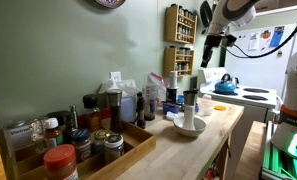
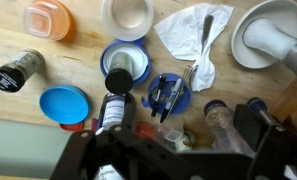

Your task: Remove the spice bottle on the white bowl that is inside the navy blue bowl and put it in the empty clear bowl in front of the navy blue bowl

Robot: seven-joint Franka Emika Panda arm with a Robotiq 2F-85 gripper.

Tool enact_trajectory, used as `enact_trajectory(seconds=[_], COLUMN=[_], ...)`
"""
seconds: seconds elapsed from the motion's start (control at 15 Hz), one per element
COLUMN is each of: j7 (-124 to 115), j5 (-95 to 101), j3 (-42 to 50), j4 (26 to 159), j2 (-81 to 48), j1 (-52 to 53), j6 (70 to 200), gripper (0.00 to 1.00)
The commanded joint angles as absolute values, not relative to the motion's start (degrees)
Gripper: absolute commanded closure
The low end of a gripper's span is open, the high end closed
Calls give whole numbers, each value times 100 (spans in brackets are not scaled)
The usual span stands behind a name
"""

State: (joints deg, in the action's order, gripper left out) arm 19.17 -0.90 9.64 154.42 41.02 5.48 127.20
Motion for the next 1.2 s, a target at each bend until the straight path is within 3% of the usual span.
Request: enact_trajectory(seconds=[0.0, 0.6, 1.13], j7=[2297, 2193, 2039], j5=[-129, -51, -299], j3=[1195, 1061, 1171], j4=[15531, 15452, 15328], j2=[3756, 3556, 2156], j1=[449, 242, 60], j6=[12913, 12783, 13937], gripper=[0, 0, 0])
